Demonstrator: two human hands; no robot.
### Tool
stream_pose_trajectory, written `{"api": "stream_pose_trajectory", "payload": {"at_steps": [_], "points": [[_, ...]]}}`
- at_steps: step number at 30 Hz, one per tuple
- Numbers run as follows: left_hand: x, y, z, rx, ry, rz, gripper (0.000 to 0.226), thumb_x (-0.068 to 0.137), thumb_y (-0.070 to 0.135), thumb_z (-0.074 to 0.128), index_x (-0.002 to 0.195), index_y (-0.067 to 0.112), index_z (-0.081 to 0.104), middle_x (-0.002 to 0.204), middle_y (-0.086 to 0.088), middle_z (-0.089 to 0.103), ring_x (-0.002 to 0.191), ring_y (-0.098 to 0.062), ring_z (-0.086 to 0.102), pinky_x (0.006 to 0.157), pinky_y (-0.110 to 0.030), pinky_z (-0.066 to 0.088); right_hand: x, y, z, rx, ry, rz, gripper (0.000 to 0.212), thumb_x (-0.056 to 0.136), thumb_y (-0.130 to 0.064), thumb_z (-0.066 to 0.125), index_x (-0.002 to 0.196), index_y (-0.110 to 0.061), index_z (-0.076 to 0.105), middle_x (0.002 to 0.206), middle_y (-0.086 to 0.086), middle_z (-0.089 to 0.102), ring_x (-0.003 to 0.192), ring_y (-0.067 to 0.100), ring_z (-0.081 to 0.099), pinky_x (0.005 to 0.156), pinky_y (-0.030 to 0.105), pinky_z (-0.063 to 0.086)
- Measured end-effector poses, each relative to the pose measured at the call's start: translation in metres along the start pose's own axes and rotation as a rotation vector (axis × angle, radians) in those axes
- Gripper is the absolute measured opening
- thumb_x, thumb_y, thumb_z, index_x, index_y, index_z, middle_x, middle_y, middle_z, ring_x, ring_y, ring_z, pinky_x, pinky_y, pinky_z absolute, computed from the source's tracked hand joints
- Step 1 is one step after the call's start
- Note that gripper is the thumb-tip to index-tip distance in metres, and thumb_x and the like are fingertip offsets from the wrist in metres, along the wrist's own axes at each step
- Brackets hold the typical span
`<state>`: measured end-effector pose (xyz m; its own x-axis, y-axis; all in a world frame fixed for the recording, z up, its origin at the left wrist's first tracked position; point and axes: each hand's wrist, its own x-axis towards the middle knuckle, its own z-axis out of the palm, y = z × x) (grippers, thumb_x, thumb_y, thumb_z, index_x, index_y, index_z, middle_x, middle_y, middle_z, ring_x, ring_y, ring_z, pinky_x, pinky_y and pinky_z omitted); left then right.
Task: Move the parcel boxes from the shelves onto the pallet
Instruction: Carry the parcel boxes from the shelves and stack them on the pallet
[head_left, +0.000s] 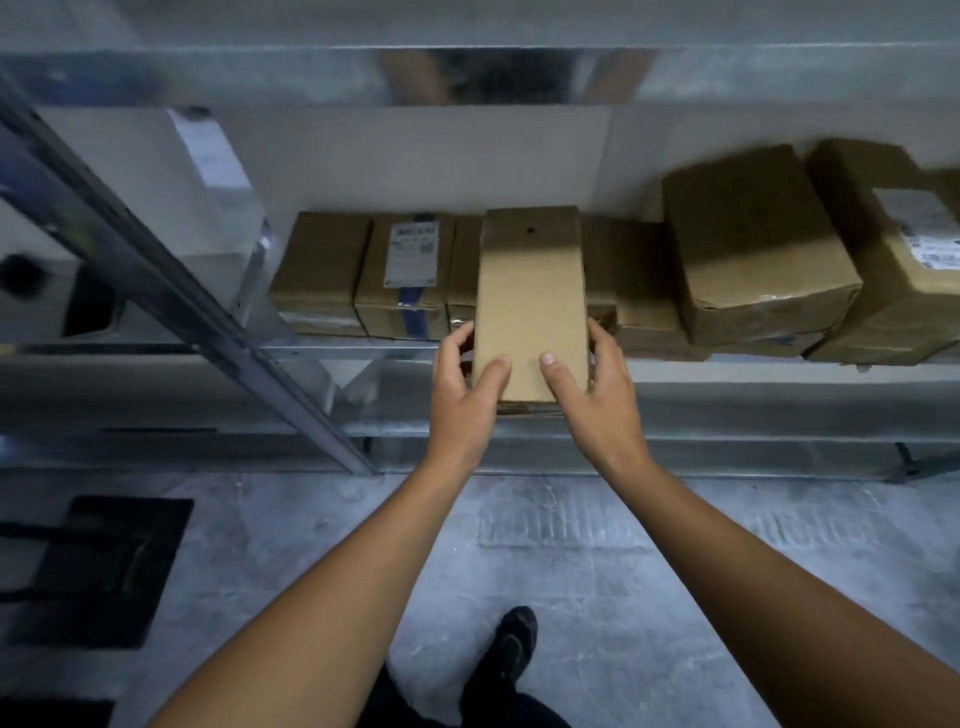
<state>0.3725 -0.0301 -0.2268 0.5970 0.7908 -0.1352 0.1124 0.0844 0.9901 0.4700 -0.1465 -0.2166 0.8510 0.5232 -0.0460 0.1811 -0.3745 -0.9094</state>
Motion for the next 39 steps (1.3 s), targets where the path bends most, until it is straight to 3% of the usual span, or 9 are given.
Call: {"api": "stream_pose_trajectory", "payload": {"at_steps": [4, 10, 15, 20, 26, 30, 34, 37, 39], "points": [[-0.009, 0.000, -0.050, 0.012, 0.072, 0.062, 0.058, 0.086, 0.054, 0.070, 0.135, 0.033, 0.050, 0.130, 0.008, 0.065, 0.114, -0.003, 0.065, 0.086, -0.022, 0.056, -0.013, -0.020, 0.036, 0.010, -0.109, -0.056, 0.077, 0.099, -0.046, 0.069, 0.162, -0.023, 0.032, 0.157, 0.001, 0.045, 0.141, 0.016, 0.048, 0.116, 0.048, 0.045], [-0.032, -0.006, -0.135, -0.066, 0.225, 0.081, 0.047, 0.092, 0.034, 0.071, 0.133, 0.028, 0.049, 0.125, 0.015, 0.064, 0.109, 0.008, 0.064, 0.082, -0.011, 0.051, -0.038, -0.062, 0.106, -0.074, -0.234, -0.184, 0.085, 0.093, -0.059, 0.065, 0.164, -0.027, 0.030, 0.155, -0.004, 0.041, 0.138, 0.008, 0.044, 0.117, 0.039, 0.041], [-0.064, -0.019, -0.232, -0.096, 0.338, 0.078, 0.056, 0.097, 0.030, 0.071, 0.146, 0.029, 0.045, 0.131, 0.020, 0.060, 0.114, 0.010, 0.061, 0.085, -0.009, 0.050, -0.087, -0.096, 0.189, -0.111, -0.337, -0.280, 0.081, 0.092, -0.058, 0.060, 0.163, -0.032, 0.031, 0.147, -0.007, 0.045, 0.133, 0.001, 0.042, 0.109, 0.022, 0.037], [-0.105, -0.036, -0.331, -0.112, 0.474, 0.065, 0.063, 0.093, 0.039, 0.071, 0.150, 0.033, 0.046, 0.137, 0.020, 0.060, 0.119, 0.007, 0.061, 0.094, -0.015, 0.052, -0.146, -0.127, 0.273, -0.150, -0.464, -0.349, 0.081, 0.092, -0.059, 0.059, 0.163, -0.030, 0.031, 0.147, -0.010, 0.045, 0.132, 0.001, 0.041, 0.110, 0.029, 0.036], [-0.152, -0.049, -0.450, -0.131, 0.644, 0.071, 0.060, 0.098, 0.029, 0.072, 0.152, 0.031, 0.045, 0.138, 0.019, 0.059, 0.117, 0.011, 0.060, 0.087, -0.010, 0.050, -0.214, -0.171, 0.375, -0.162, -0.618, -0.426, 0.096, 0.086, -0.076, 0.049, 0.165, -0.027, 0.028, 0.160, -0.002, 0.042, 0.141, 0.008, 0.041, 0.112, 0.031, 0.035], [-0.183, -0.049, -0.526, -0.113, 0.780, 0.080, 0.061, 0.099, 0.029, 0.071, 0.154, 0.029, 0.044, 0.142, 0.013, 0.058, 0.120, 0.010, 0.058, 0.089, -0.009, 0.049, -0.259, -0.206, 0.442, -0.135, -0.747, -0.492, 0.086, 0.092, -0.065, 0.057, 0.165, -0.028, 0.028, 0.157, -0.001, 0.045, 0.140, 0.010, 0.045, 0.112, 0.034, 0.040], [-0.212, -0.052, -0.592, -0.110, 0.925, 0.081, 0.060, 0.098, 0.031, 0.071, 0.152, 0.032, 0.044, 0.142, 0.014, 0.058, 0.120, 0.010, 0.058, 0.091, -0.011, 0.051, -0.301, -0.239, 0.503, -0.091, -0.872, -0.561, 0.081, 0.093, -0.057, 0.058, 0.163, -0.025, 0.033, 0.154, -0.004, 0.047, 0.139, 0.006, 0.042, 0.113, 0.026, 0.037], [-0.232, -0.057, -0.636, -0.131, 1.022, 0.066, 0.064, 0.095, 0.039, 0.071, 0.153, 0.032, 0.044, 0.139, 0.015, 0.060, 0.118, 0.007, 0.061, 0.091, -0.018, 0.053, -0.329, -0.256, 0.550, -0.065, -0.973, -0.629, 0.067, 0.095, -0.053, 0.058, 0.156, -0.034, 0.040, 0.143, -0.014, 0.051, 0.133, 0.000, 0.043, 0.100, 0.011, 0.034], [-0.243, -0.061, -0.666, -0.151, 1.094, 0.062, 0.065, 0.093, 0.042, 0.071, 0.152, 0.031, 0.045, 0.139, 0.016, 0.060, 0.119, 0.005, 0.062, 0.093, -0.020, 0.053, -0.346, -0.267, 0.583, -0.059, -1.048, -0.646, 0.063, 0.096, -0.053, 0.058, 0.155, -0.035, 0.043, 0.142, -0.013, 0.054, 0.134, 0.003, 0.045, 0.099, 0.015, 0.037]]}}
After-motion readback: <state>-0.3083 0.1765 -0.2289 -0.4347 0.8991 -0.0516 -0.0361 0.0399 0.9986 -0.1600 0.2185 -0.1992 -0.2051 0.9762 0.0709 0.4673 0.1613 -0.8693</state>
